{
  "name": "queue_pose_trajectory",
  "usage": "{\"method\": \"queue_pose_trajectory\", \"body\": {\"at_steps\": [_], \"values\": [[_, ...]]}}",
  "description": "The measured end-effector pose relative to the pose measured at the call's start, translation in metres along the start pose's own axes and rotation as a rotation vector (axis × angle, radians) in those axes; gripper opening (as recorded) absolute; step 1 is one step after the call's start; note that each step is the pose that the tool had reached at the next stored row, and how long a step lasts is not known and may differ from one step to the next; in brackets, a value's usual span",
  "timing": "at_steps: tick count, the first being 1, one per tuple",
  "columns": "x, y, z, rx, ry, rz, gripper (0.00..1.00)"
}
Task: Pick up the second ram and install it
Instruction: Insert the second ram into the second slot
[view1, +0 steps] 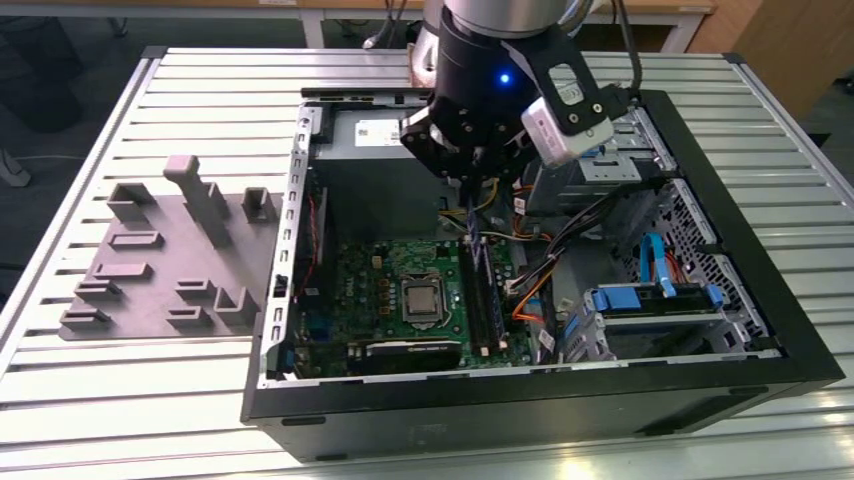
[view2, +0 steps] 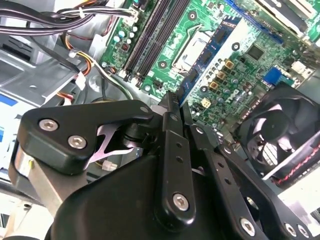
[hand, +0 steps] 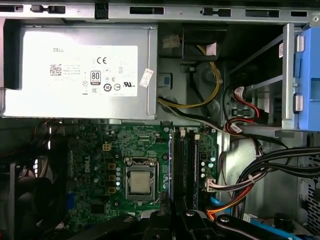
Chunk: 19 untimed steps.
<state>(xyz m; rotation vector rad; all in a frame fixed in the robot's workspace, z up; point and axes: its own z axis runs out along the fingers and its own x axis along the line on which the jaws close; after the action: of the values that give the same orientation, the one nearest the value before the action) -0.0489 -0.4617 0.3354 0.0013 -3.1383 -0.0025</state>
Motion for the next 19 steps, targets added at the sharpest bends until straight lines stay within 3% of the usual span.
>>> {"method": "queue_pose_trajectory", "body": {"at_steps": [19], "values": [[-0.0003,-0.0001,0.0346,0.0,0.0001,0.006,0.14]]}}
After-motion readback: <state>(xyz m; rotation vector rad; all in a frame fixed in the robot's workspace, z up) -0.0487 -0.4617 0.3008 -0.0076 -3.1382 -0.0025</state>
